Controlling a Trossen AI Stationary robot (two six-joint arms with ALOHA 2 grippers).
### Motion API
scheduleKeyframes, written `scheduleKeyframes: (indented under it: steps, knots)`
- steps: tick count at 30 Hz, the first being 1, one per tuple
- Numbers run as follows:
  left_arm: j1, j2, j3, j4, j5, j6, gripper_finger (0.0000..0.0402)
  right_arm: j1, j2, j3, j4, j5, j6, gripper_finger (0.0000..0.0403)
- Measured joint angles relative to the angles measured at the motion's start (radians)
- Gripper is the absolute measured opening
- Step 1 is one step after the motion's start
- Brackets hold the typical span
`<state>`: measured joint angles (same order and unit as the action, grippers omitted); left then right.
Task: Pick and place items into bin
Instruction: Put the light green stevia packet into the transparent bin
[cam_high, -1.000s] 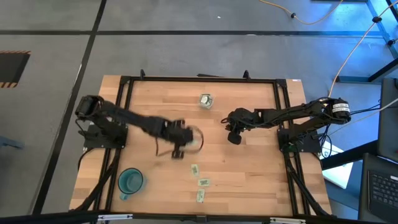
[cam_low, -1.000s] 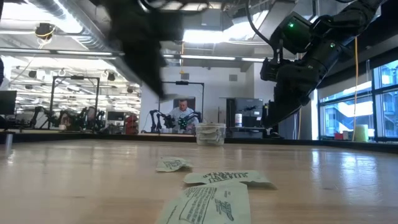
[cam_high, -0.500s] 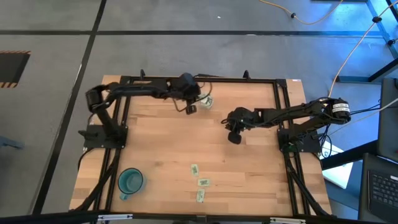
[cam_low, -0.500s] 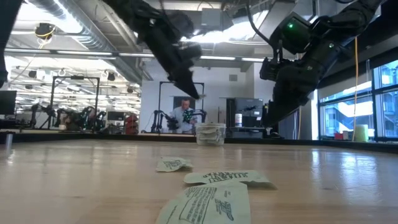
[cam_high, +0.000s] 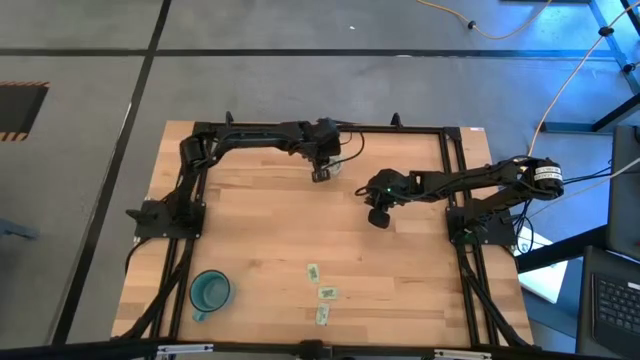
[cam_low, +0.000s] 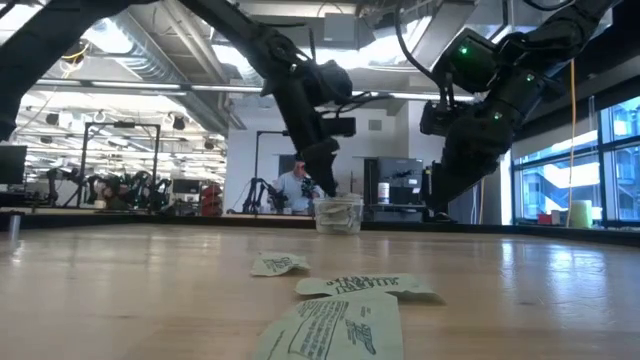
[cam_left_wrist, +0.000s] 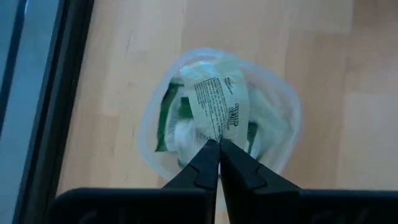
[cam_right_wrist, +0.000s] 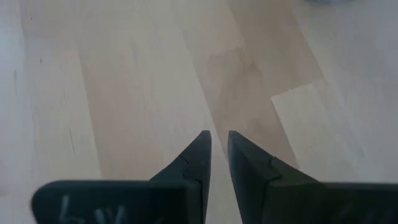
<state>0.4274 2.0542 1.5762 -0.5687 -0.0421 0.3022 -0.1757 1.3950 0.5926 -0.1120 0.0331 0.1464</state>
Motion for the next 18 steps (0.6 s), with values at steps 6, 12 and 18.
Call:
scheduleKeyframes:
  steps: [6,12,18]
  knots:
    - [0.0,0.001,0.001,-0.015,-0.055,0.0,0.0034,0.0,0.0,0.0,-0.041,0.0,0.002,0.0059]
    - [0.0,-0.017,0.007,-0.04,-0.049,0.0,0.0077,0.0,0.0,0.0,-0.04,0.0,0.005,0.0059]
    - [-0.04,-0.095,0.044,-0.238,0.016,0.08,0.0097,0.0,0.0,0.0,-0.043,0.0,0.006,0.0059]
